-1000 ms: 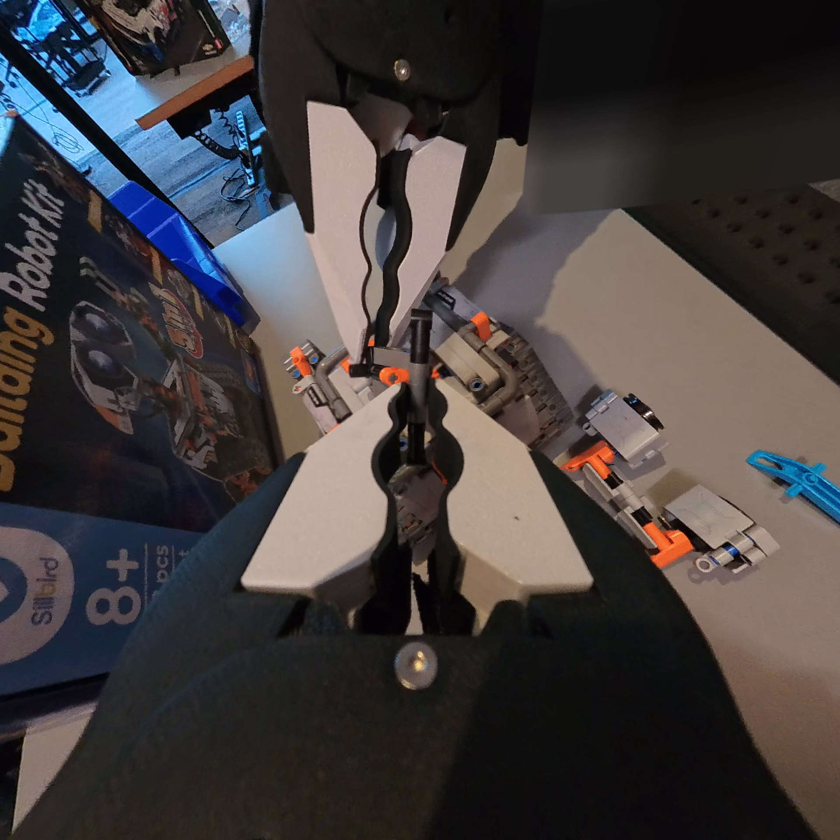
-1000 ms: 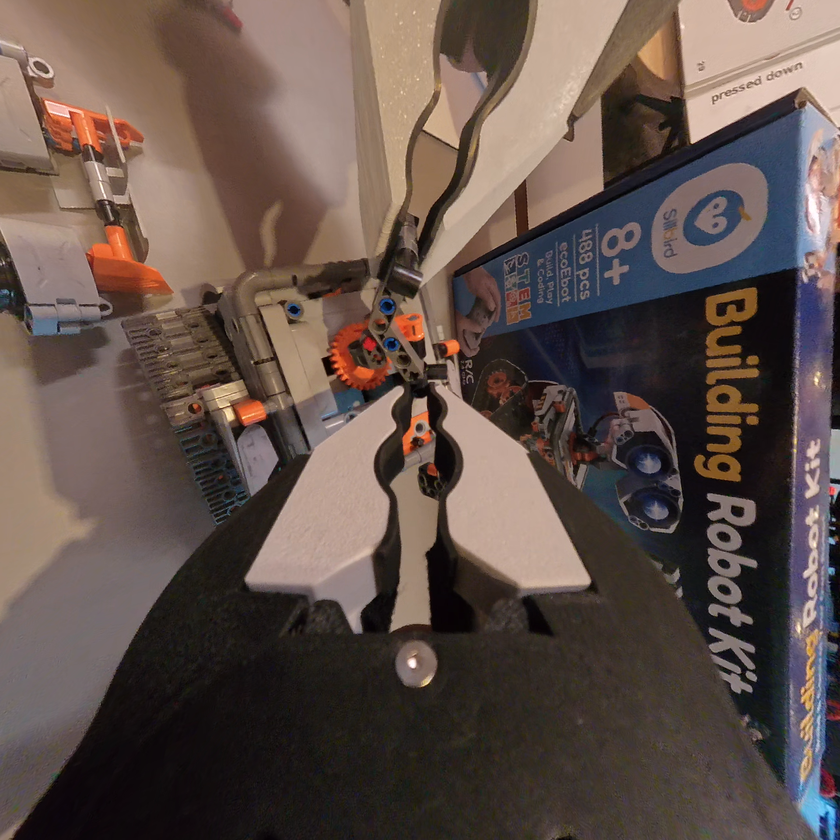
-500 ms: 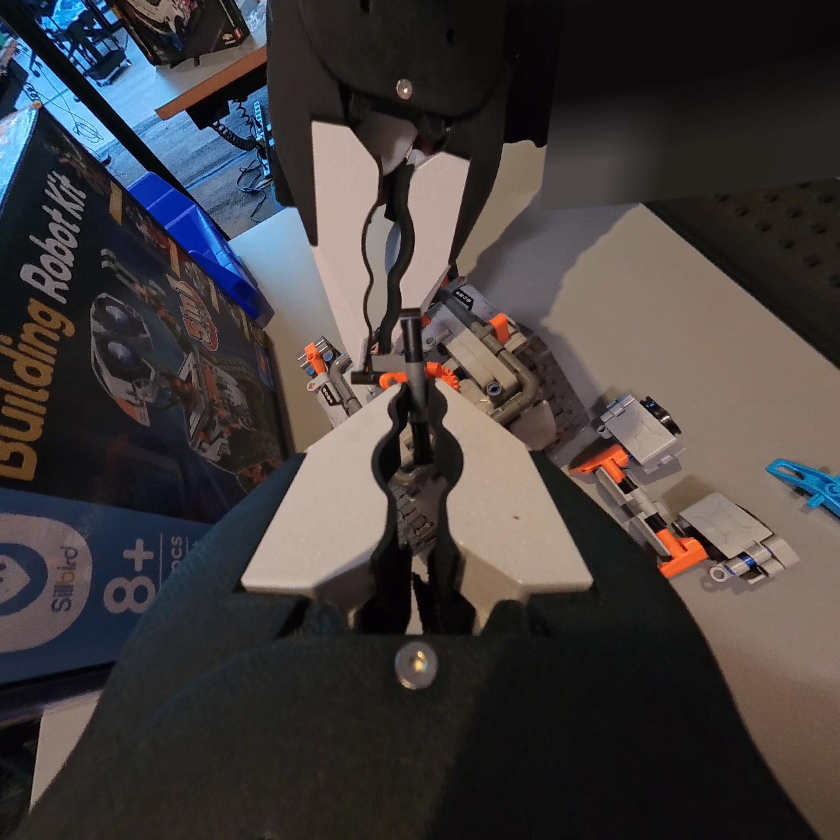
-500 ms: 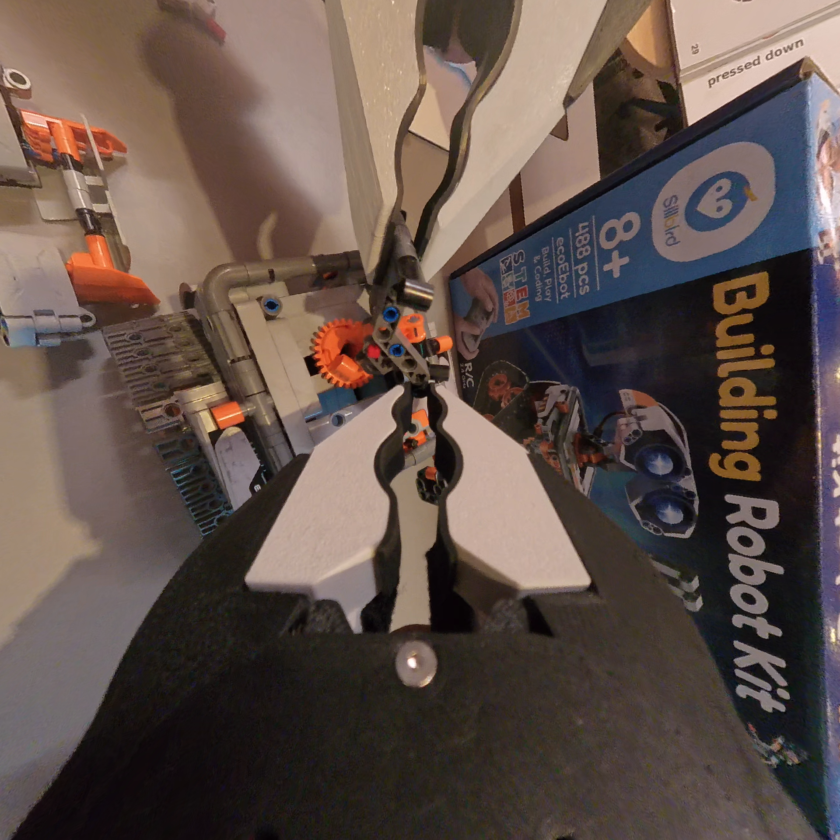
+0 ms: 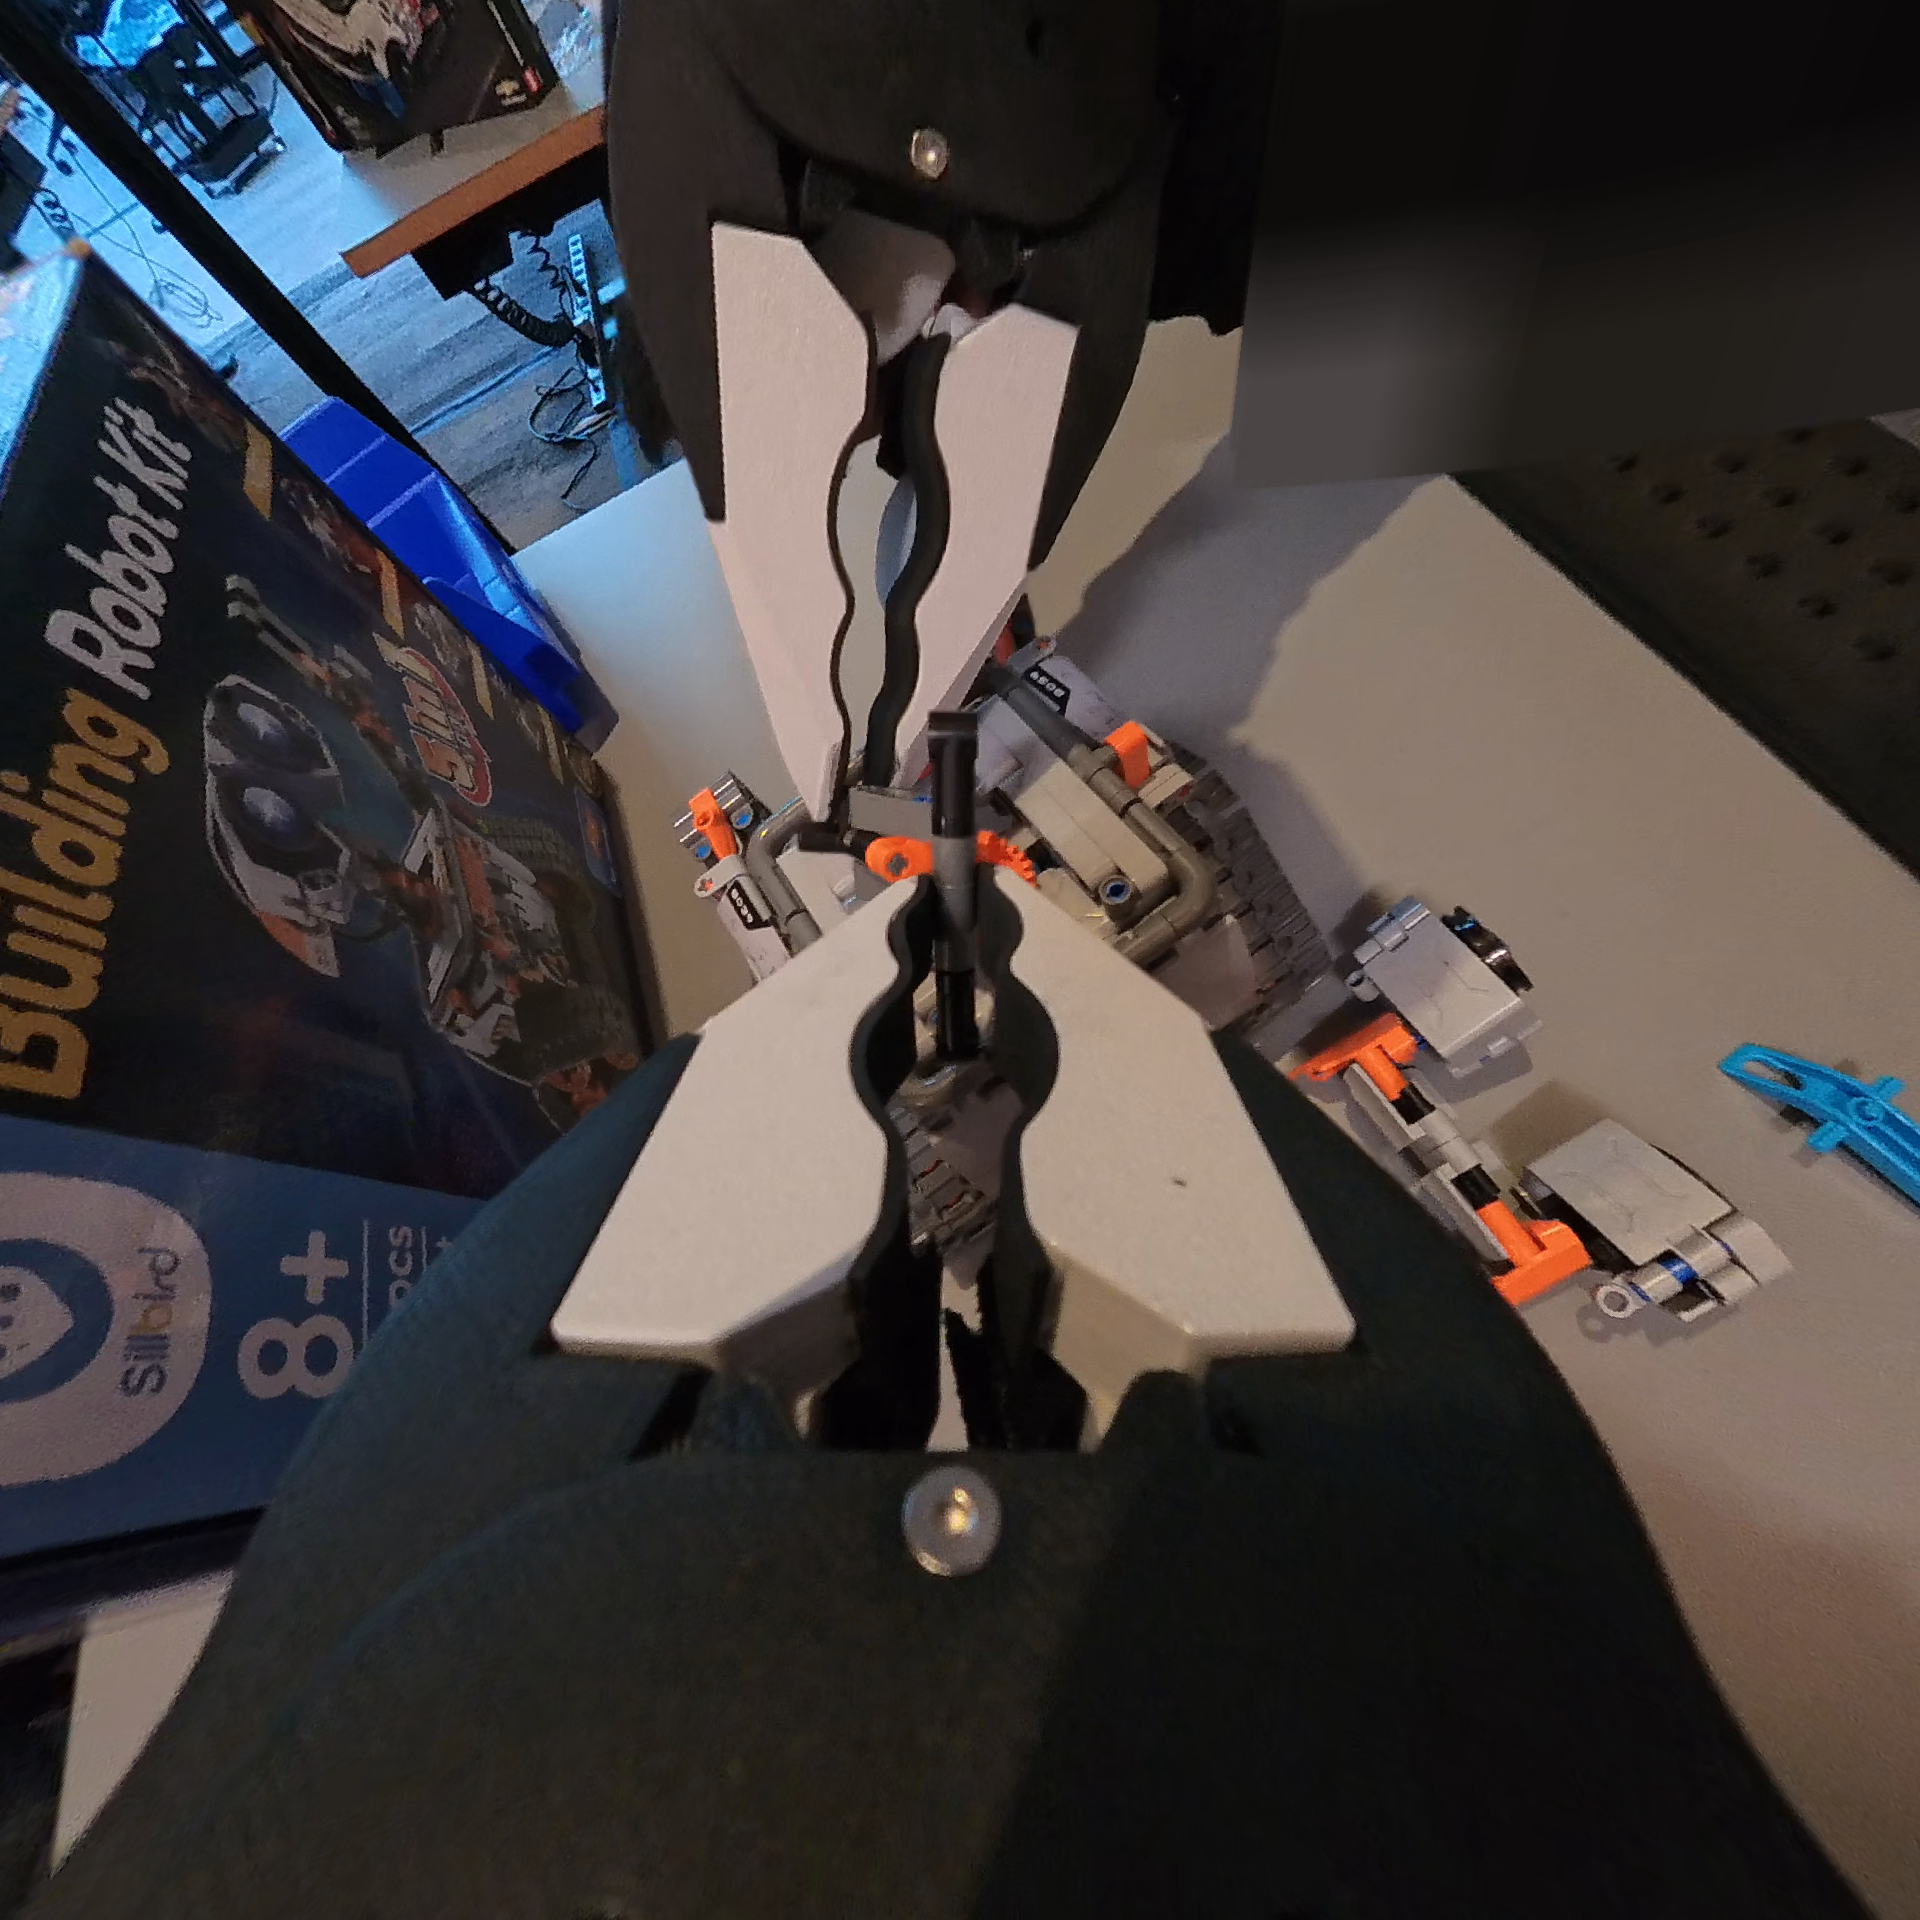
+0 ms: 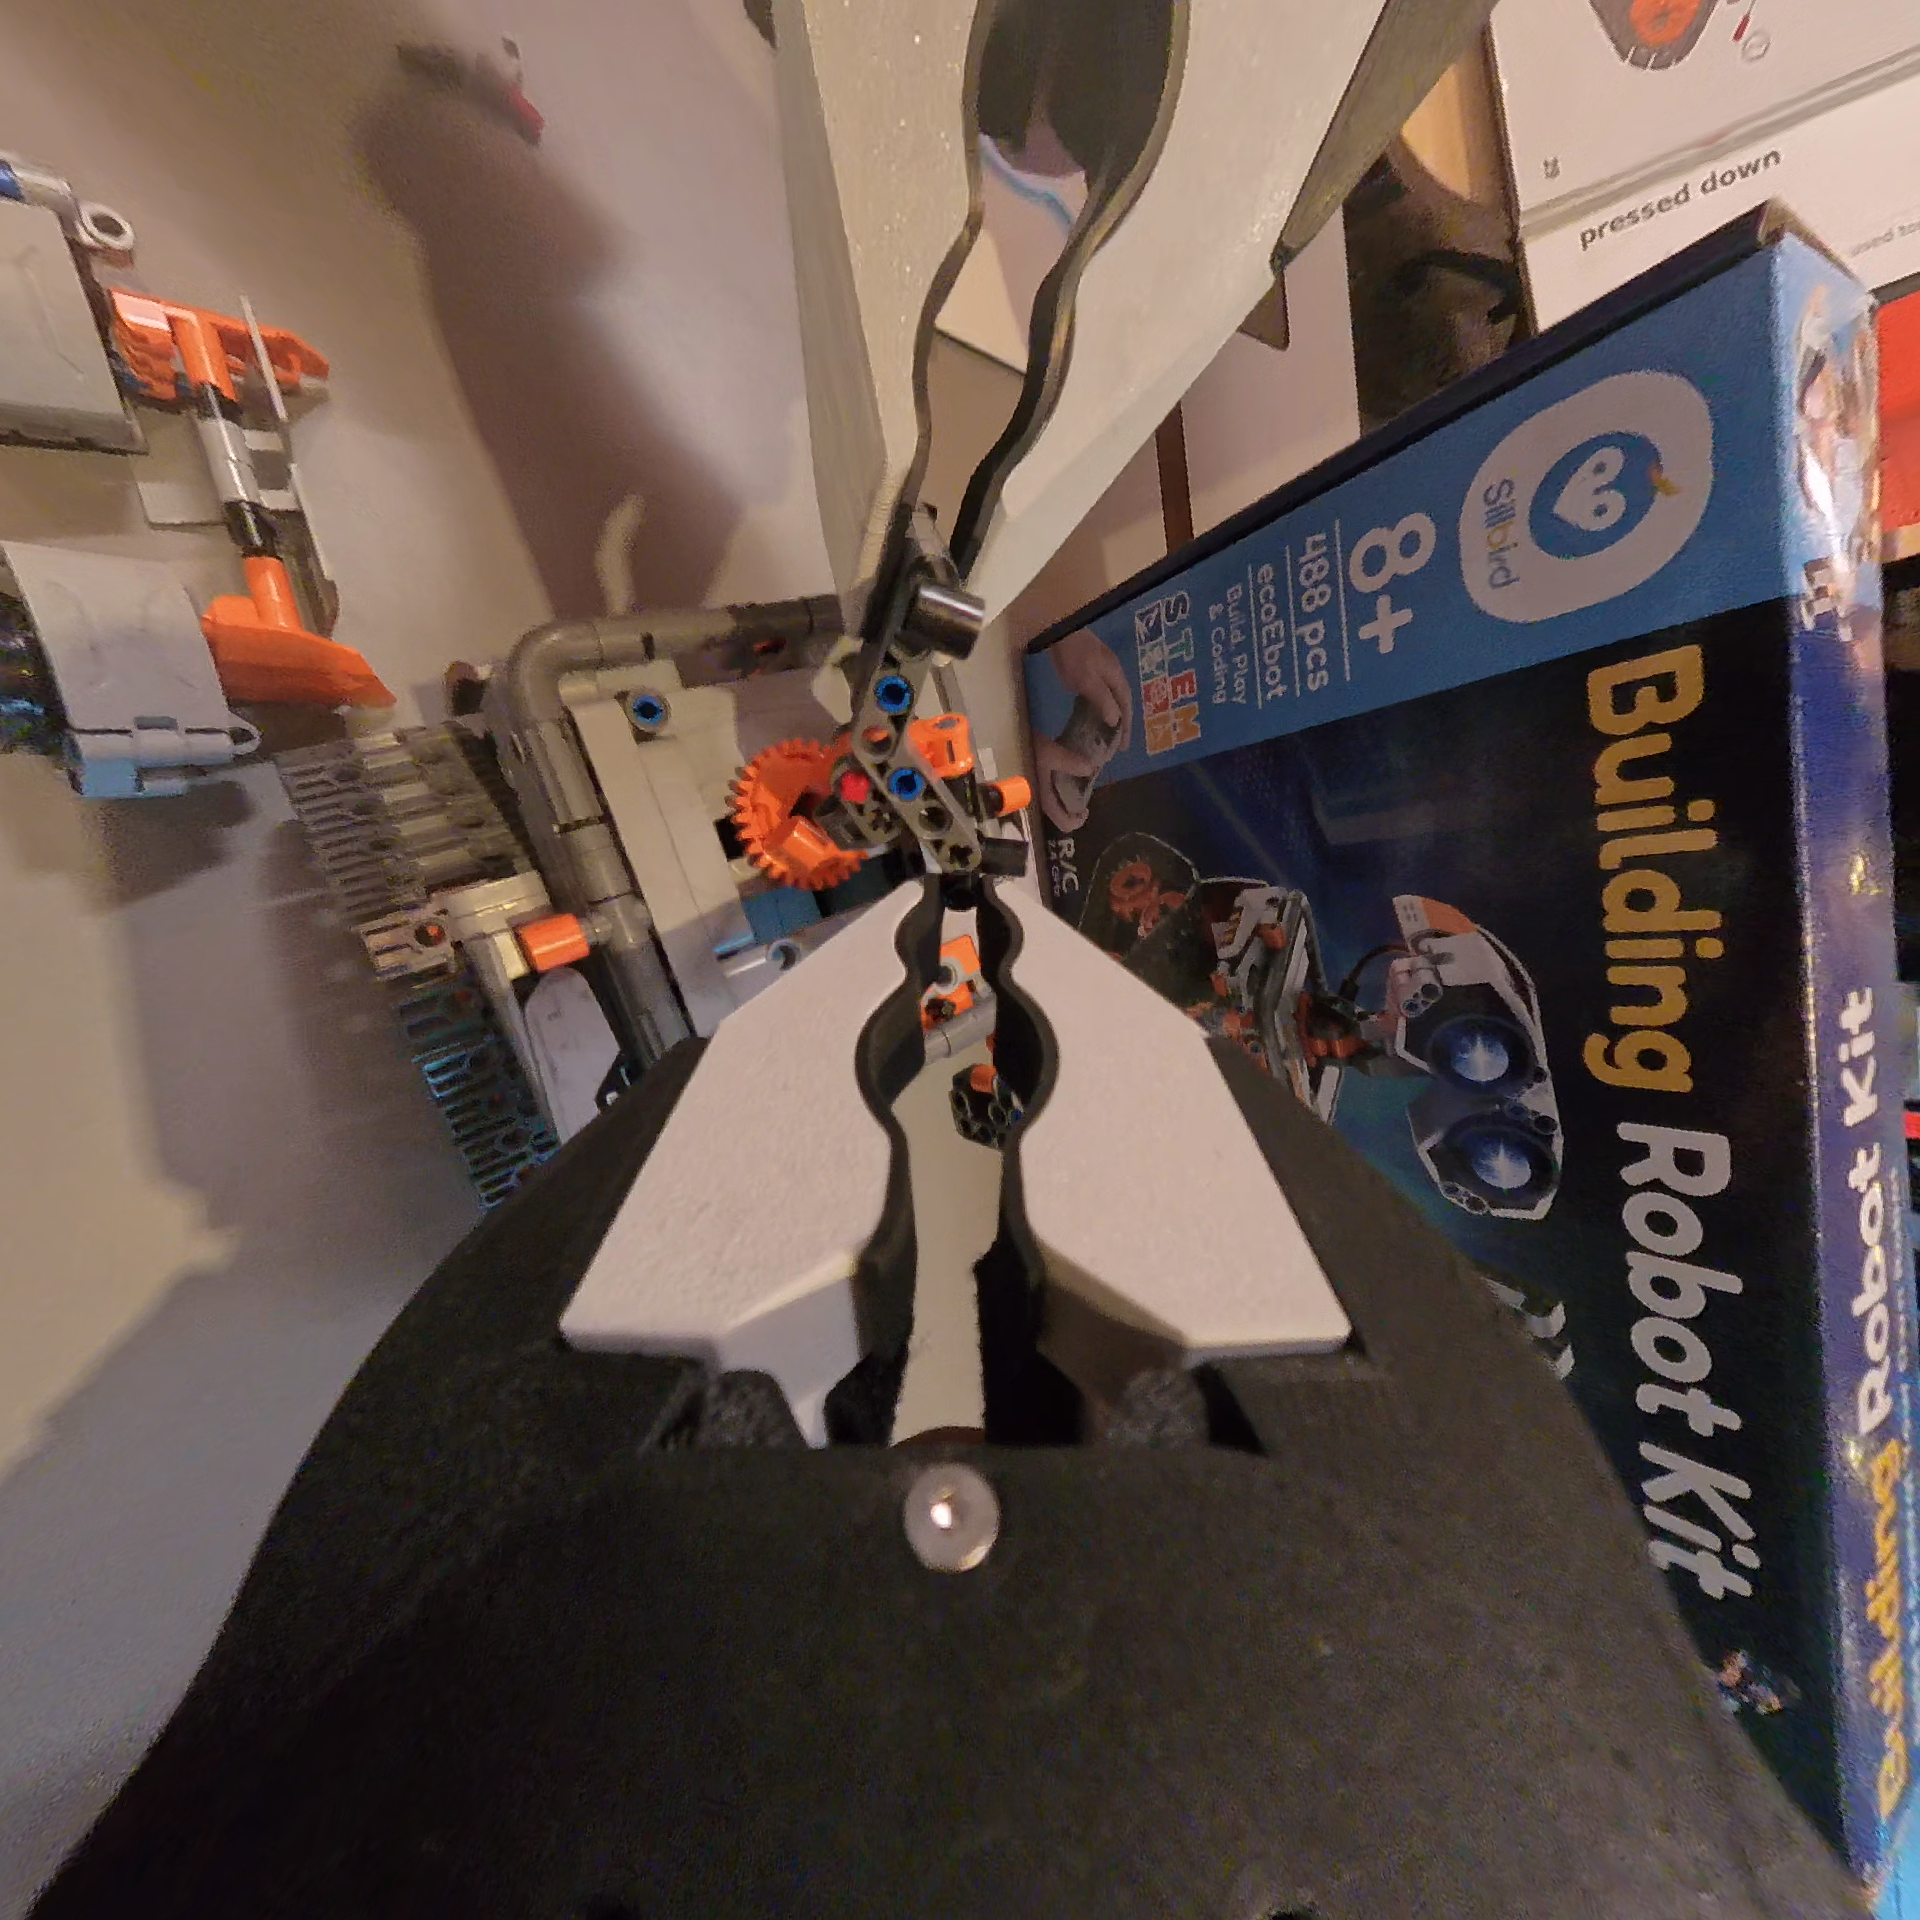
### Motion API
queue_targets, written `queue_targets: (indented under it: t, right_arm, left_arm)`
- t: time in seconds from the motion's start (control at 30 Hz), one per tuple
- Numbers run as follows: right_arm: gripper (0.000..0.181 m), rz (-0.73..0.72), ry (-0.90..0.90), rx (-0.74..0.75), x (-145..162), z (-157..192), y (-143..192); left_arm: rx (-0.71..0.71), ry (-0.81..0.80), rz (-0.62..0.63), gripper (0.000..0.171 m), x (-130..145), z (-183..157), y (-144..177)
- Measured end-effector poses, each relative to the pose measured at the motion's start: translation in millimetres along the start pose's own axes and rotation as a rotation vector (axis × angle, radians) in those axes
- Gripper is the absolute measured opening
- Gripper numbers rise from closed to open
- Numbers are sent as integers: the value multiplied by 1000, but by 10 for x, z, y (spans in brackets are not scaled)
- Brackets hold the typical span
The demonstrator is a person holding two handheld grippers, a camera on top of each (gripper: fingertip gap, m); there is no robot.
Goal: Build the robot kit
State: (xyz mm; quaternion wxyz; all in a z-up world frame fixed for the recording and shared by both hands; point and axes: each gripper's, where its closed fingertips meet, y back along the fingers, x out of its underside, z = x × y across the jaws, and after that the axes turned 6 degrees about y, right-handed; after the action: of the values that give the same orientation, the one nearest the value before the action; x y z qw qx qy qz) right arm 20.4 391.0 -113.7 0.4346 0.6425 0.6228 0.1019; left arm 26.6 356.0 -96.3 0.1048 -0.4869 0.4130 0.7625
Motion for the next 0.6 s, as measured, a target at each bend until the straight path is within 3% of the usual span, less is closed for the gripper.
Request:
queue_targets:
  t: [0.33,0.6]
  right_arm:
    - [5,2,7,-60,21,118,-92]
    - [5,14,22,-38,70,82,-73]
  left_arm:
    - [50,31,6,6,31,-52,-14]
    - [-48,-35,83,7,40,6,-52]
